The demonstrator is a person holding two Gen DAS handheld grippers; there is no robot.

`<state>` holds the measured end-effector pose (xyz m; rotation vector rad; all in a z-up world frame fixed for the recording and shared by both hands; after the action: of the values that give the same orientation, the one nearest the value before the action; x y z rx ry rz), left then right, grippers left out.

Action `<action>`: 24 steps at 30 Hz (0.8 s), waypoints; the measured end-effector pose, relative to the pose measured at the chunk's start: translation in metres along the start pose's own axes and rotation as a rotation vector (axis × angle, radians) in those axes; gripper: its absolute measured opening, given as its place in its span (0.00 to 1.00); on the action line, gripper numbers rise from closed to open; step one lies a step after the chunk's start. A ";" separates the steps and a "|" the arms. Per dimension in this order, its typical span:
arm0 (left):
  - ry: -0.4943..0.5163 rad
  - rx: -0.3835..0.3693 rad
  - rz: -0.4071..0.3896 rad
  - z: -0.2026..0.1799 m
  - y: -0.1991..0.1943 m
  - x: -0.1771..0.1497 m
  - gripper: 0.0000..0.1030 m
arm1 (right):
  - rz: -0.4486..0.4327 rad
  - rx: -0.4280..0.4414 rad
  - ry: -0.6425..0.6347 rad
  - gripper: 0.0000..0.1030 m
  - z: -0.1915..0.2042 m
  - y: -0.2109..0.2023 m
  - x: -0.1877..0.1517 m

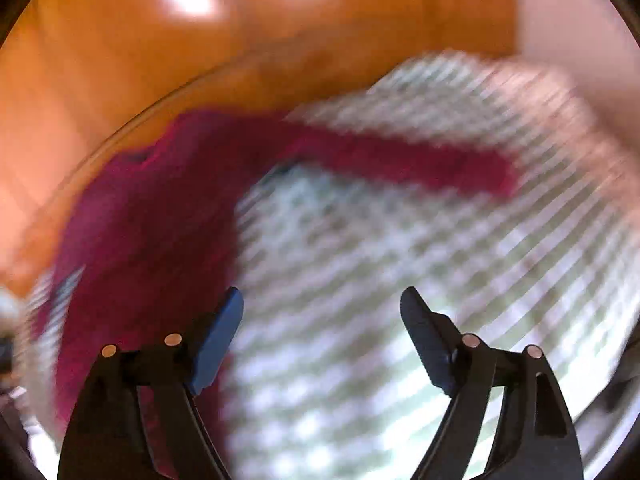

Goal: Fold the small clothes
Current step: 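Shake the lifted top out and lay it flat on the bed with both grippers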

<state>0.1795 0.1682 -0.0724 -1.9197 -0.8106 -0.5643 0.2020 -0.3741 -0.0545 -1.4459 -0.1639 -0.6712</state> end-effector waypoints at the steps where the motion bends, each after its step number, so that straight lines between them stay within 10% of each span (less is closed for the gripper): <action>1: -0.016 -0.090 0.056 -0.017 0.013 -0.020 0.44 | 0.028 0.039 -0.001 0.72 0.010 0.003 -0.012; 5: -0.099 -0.343 0.242 -0.081 0.062 -0.077 0.42 | 0.144 0.139 -0.020 0.59 0.046 0.019 -0.054; 9: -0.189 -0.443 0.325 -0.119 0.101 -0.098 0.42 | 0.181 0.184 -0.037 0.49 0.066 0.025 -0.067; 13: -0.212 -0.430 0.320 -0.128 0.113 -0.092 0.09 | 0.181 0.171 -0.092 0.24 0.080 0.019 -0.067; 24: -0.019 -0.435 0.126 -0.133 -0.057 -0.008 0.05 | -0.123 0.240 -0.318 0.14 0.106 -0.125 -0.035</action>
<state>0.1254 0.0657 0.0151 -2.3562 -0.6048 -0.6871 0.1400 -0.2595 0.0514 -1.3092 -0.5670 -0.4971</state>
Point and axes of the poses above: each gripper's, at about its wrist camera, not at the fingertips, and y roughly the way its jaws point, z to its left, x to its top, the point moved 9 cm from there along y, roughly the way its jaws point, and after that the axes turned 13 degrees about -x, right-handed, at the moved point
